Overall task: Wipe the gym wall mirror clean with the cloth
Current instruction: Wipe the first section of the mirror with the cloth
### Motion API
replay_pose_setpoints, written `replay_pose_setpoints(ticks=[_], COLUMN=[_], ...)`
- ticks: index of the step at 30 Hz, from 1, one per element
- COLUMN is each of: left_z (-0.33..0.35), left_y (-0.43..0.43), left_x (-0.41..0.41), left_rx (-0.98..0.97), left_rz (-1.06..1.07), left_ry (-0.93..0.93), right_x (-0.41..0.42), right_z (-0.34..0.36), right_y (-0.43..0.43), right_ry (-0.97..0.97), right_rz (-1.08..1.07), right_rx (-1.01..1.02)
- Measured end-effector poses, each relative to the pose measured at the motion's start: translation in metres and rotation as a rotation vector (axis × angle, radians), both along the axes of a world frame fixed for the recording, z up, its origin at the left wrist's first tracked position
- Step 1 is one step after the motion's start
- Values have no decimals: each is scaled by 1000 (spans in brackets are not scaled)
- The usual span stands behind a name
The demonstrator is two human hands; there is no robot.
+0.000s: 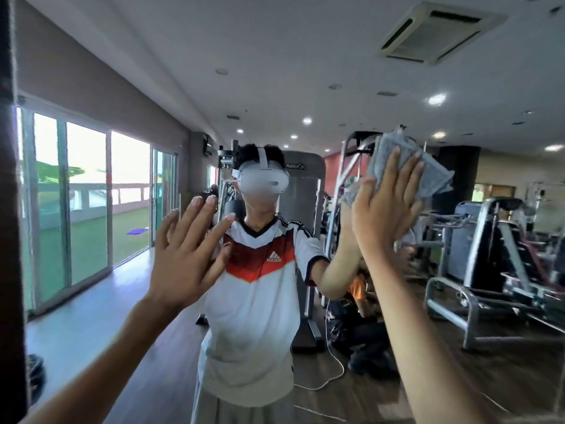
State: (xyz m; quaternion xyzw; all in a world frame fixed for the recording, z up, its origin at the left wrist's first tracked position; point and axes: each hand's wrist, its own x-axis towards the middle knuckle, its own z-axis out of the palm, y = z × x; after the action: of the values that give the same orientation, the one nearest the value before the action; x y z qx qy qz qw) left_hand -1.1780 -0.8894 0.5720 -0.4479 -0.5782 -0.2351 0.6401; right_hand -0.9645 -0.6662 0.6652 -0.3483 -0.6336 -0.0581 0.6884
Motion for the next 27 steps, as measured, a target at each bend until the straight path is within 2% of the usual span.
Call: replay_pose_setpoints(ticks=[2, 4, 7, 9, 11, 13, 15, 17, 19, 21, 24, 27], left_z=[-3, -4, -9, -15, -16, -12, -11, -14, -18, -21, -23, -22], left_y=[0, -5, -25, -46, -67, -79, -80, -73, -66, -63, -65, -67], left_x=[0, -4, -15, -28, -43, -53, -56, -56, -58, -63, -70, -71], left_rx=[-22, -37, -22, 13, 3, -30, -33, 6, 35, 40, 20, 22], left_rz=[-9, -18, -4, 11, 22, 36, 51, 48, 44, 54, 77, 72], left_ry=[-18, -12, -33, -74, -93, -88, -76, -72, -74, -55, -11, 1], right_x=[-28, -52, -50, -23, 1, 7, -10, -37, -66, -88, -94, -62], right_z=[9, -9, -64, -91, -98, -79, -45, -15, -3, -14, -67, -115], right_y=[-29, -51, -54, -26, 1, 6, -11, -40, -66, -85, -98, -73], right_ry=[-31, -154, -505, -668, -619, -399, -213, -134, -160, -239, -473, -670], right_rz=[34, 41, 33, -40, -98, -114, -93, -29, 11, 25, 65, 30], right_rx=[87, 261, 591, 739, 651, 417, 214, 132, 178, 322, 581, 771])
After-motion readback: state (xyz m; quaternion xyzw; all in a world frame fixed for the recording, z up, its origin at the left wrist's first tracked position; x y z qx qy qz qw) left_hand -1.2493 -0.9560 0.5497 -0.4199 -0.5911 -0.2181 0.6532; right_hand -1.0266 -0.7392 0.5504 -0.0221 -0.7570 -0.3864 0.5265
